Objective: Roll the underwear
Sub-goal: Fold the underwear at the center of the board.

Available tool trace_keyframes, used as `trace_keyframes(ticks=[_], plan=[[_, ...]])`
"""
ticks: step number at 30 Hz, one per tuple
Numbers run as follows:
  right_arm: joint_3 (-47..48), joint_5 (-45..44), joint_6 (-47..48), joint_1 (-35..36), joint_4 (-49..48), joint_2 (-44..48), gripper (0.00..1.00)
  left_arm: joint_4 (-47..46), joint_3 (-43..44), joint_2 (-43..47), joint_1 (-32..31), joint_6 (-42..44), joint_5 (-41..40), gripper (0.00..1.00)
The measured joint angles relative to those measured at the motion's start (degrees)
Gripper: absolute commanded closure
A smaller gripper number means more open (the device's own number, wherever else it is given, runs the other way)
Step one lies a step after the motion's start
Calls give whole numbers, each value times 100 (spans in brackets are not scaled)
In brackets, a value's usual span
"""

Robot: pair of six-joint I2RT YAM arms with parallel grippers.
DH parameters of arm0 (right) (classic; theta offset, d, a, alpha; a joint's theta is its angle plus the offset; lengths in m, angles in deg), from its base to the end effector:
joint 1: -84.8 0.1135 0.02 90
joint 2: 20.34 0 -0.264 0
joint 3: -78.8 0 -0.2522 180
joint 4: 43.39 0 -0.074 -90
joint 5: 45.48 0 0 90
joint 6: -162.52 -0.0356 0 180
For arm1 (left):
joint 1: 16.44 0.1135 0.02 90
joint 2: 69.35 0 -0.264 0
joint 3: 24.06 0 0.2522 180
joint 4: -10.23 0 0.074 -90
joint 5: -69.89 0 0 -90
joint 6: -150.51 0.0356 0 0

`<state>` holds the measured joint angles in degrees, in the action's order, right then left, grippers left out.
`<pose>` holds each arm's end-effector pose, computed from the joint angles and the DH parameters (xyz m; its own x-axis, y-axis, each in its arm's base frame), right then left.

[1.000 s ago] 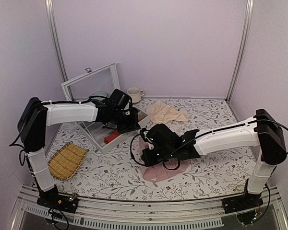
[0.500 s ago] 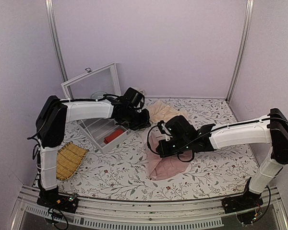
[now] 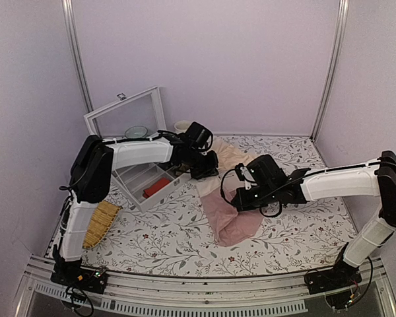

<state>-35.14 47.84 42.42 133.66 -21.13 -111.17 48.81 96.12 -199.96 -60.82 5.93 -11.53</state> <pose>0.2139 0.2480 0.1917 -0.8066 -0.1623 -0.5684 -0.4315 0.8189 0.3785 0.3619 -0.3615 0.1858 -0.9333 -0.2142 -0.2884 0.0017 0.8001 -0.5998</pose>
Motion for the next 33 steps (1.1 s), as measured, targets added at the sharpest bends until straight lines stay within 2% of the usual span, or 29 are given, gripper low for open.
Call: trace_keyframes(ticks=[9,33], plan=[[-275,155,125,-313,-48,79,100,24,619,-516,-83,-127,61,100],[-706,317,431,-1047,-208,291,100,-570,1263,-1300,-133,-269,304,100]])
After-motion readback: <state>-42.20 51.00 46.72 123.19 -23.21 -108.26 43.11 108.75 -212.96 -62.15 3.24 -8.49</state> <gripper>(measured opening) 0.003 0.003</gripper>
